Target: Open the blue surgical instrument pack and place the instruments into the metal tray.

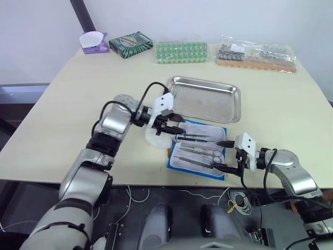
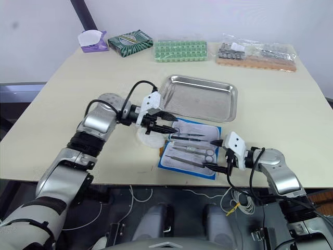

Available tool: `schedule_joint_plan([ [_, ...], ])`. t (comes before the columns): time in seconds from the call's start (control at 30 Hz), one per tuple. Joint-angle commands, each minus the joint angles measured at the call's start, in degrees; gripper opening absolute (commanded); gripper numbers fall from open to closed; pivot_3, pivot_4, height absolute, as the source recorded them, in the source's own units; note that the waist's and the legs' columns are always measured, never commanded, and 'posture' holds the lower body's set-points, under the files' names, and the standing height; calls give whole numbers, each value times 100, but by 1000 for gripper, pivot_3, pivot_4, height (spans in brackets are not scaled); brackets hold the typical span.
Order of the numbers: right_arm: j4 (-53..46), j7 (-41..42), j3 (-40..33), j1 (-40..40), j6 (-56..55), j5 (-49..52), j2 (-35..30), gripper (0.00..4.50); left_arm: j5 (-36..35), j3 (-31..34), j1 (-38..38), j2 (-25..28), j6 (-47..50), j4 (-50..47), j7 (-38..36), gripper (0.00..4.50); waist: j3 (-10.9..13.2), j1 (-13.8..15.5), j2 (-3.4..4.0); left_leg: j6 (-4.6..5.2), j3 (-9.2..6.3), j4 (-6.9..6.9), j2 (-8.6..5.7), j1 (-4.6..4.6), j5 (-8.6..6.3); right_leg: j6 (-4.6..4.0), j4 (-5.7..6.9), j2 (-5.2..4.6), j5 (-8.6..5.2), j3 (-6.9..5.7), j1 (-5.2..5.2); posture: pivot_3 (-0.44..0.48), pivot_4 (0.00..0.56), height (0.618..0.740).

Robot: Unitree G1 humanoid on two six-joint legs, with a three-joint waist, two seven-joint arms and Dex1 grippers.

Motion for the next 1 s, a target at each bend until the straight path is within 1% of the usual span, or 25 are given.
schedule_joint_plan([
  [0.03,-33,-22,66,46,108,-46,-25,4500,324,-154,-287,-222,-419,409,61,2358,0,-3,0,0,0,0,0,0,0,0,0,0,0,0,0,0,150,740],
  [0.23,-95,-59,84,56,173,-47,-21,4500,690,-216,-491,-534,-870,1057,176,2358,1,-11,-1,0,-1,0,1,-1,0,0,0,2,0,1,-1,0,150,740],
  [0.43,-125,-96,90,76,219,-50,-20,4500,961,-230,-634,-735,-1177,1567,289,2358,1,-10,-1,0,0,0,1,-1,0,1,0,2,0,1,-1,0,150,740],
  [0.73,-150,-139,131,98,259,-68,-14,4500,1335,-330,-668,-878,-1477,1932,290,2358,1,-10,-2,0,-1,0,1,0,0,1,1,2,0,1,-1,0,150,740],
  [0.77,-148,-145,139,96,263,-72,-10,4500,1376,-355,-664,-888,-1483,1953,252,1832,1,-11,-1,0,-1,0,1,0,0,1,1,3,0,1,-1,0,150,740],
  [0.8,-142,-154,149,92,269,-79,-2,4500,1403,-359,-663,-900,-1484,1970,239,1521,1,-10,-1,0,-1,0,1,0,0,0,1,3,0,1,-1,0,150,740],
  [0.83,-137,-160,159,88,275,-85,3,4500,1417,-354,-667,-907,-1490,1980,232,1120,0,-9,-2,0,-1,0,1,0,0,1,1,3,0,1,0,0,150,740],
  [0.87,-132,-165,167,85,278,-89,7,4500,1427,-348,-671,-911,-1505,1992,232,629,0,-9,-2,0,-2,0,1,0,0,1,1,3,0,1,0,0,150,740],
  [0.9,-130,-174,176,84,282,-96,11,4500,1420,-336,-676,-910,-1500,1971,201,297,0,-9,-2,0,-2,1,1,0,0,1,1,3,0,0,0,0,150,740],
  [0.93,-129,-182,185,84,286,-101,14,4500,1406,-322,-679,-904,-1476,1928,156,89,0,-10,-1,0,-2,1,1,1,0,1,1,3,0,1,0,0,150,740],
  [1.0,-113,-220,209,76,300,-129,22,4500,1351,-281,-686,-880,-1430,1786,66,89,0,-11,-1,0,-2,1,2,1,0,1,1,3,0,0,1,0,150,740],
])
